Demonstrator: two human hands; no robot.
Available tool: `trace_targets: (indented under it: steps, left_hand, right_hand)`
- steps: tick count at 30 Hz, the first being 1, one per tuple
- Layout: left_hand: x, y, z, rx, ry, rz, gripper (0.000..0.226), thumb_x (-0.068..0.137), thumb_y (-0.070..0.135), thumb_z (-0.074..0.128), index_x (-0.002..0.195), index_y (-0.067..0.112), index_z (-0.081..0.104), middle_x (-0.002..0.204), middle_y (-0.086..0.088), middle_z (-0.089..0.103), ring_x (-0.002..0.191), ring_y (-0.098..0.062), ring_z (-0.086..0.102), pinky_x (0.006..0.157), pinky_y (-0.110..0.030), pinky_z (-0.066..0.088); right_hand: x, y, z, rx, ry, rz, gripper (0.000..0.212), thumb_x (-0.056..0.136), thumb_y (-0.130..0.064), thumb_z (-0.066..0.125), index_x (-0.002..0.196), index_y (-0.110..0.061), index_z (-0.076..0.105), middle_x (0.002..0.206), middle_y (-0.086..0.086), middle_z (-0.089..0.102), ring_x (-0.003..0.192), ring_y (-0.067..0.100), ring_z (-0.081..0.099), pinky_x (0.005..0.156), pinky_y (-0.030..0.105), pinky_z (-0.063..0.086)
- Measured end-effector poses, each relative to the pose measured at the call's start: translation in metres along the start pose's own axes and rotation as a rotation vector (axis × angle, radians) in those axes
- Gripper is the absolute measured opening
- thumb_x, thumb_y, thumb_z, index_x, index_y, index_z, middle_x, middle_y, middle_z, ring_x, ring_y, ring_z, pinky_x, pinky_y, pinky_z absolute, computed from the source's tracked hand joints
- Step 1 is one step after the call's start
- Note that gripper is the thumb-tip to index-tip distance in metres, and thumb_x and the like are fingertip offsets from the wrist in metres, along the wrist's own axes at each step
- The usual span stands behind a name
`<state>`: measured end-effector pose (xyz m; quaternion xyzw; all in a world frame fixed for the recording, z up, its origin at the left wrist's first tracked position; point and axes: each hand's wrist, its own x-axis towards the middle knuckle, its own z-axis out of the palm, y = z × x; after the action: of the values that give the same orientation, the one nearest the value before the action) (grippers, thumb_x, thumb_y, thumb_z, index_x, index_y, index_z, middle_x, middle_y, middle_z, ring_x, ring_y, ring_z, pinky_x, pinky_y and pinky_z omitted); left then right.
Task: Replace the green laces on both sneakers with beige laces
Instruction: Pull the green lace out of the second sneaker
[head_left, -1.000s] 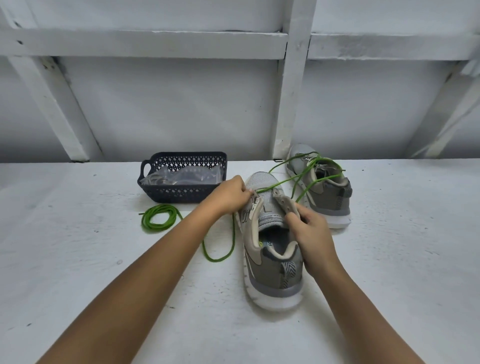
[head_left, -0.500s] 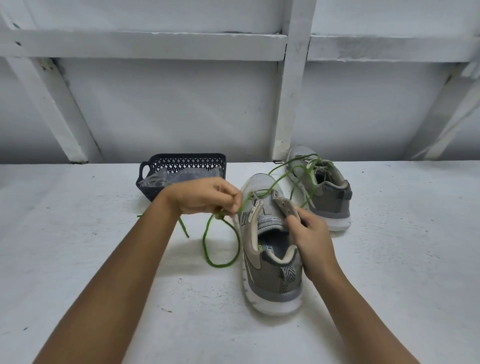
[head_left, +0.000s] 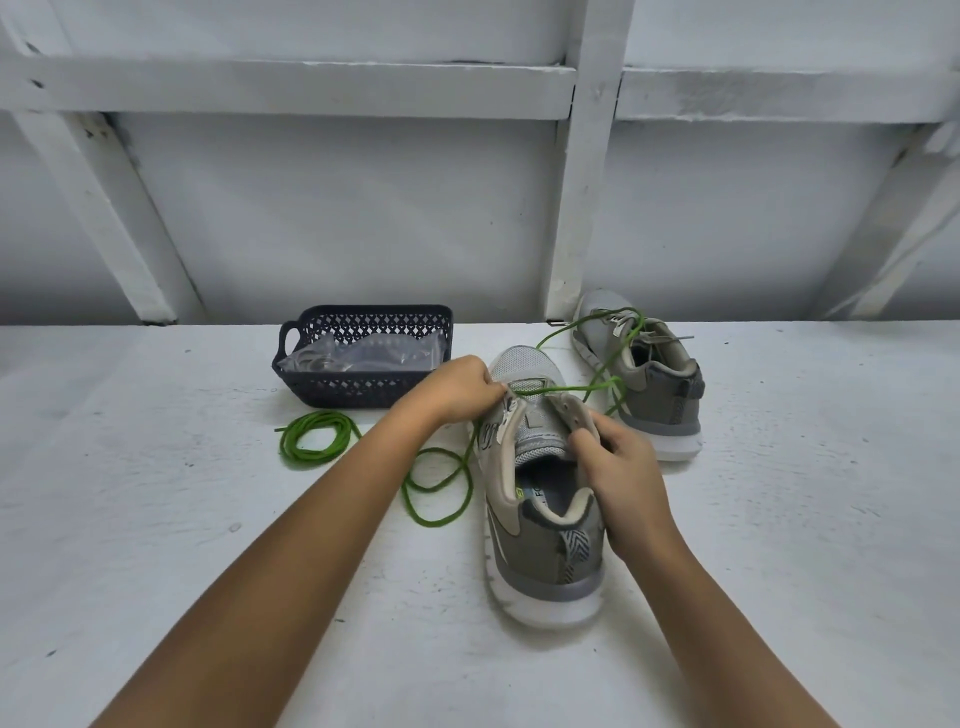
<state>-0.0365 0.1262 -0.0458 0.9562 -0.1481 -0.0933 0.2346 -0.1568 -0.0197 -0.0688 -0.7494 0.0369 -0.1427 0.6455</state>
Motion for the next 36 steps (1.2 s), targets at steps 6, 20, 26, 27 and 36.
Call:
trace_targets:
  steps: [6,20,26,27,36]
  left_hand:
    - [-0.008,-0.005,-0.008,-0.539,-0.042,0.029,0.031,0.09,0.011,0.046,0.058,0.014,0.045,0.056,0.002,0.043,0.056,-0.016,0.036,0.052,-0.025,0.03]
    - [-0.016,-0.009,-0.03,-0.237,-0.038,-0.042,0.034,0.098,0.035,0.045,0.099,0.005,0.061,0.079,-0.003,0.054,0.067,-0.015,0.051,0.058,-0.028,0.045]
    - [-0.011,0.003,-0.006,-0.102,0.027,-0.002,0.026,0.095,0.029,0.052,0.093,0.006,0.064,0.083,-0.007,0.061,0.073,-0.02,0.056,0.072,-0.037,0.054]
    - [-0.011,0.004,-0.005,-0.081,0.047,0.004,0.025,0.095,0.027,0.052,0.092,0.005,0.064,0.086,-0.009,0.063,0.074,-0.021,0.055,0.072,-0.037,0.052]
    - [-0.025,-0.003,-0.045,-0.506,0.383,-0.108,0.019,0.093,0.017,0.047,0.076,0.012,0.055,0.074,-0.004,0.06,0.068,-0.016,0.057,0.064,-0.03,0.048]
  right_hand:
    - [-0.001,-0.002,-0.001,0.005,-0.004,-0.02,0.041,0.086,0.0,0.048,0.061,-0.033,0.053,0.051,-0.017,0.049,0.053,-0.001,0.041,0.049,0.01,0.033]
    - [-0.001,-0.002,0.0,0.005,0.002,-0.019,0.041,0.085,0.0,0.048,0.062,-0.033,0.051,0.05,-0.021,0.05,0.053,-0.005,0.043,0.049,0.007,0.033]
    - [-0.001,0.0,0.0,0.003,-0.001,0.008,0.028,0.087,-0.003,0.048,0.076,-0.025,0.062,0.058,-0.018,0.055,0.061,0.001,0.048,0.058,0.015,0.038]
    - [-0.001,0.001,0.0,0.006,0.003,0.006,0.029,0.087,-0.004,0.048,0.075,-0.026,0.062,0.058,-0.017,0.055,0.062,0.001,0.047,0.058,0.015,0.038]
    - [0.002,0.006,-0.001,-0.007,0.002,-0.002,0.027,0.087,-0.003,0.049,0.077,-0.027,0.058,0.055,-0.023,0.053,0.06,-0.005,0.048,0.055,0.007,0.035]
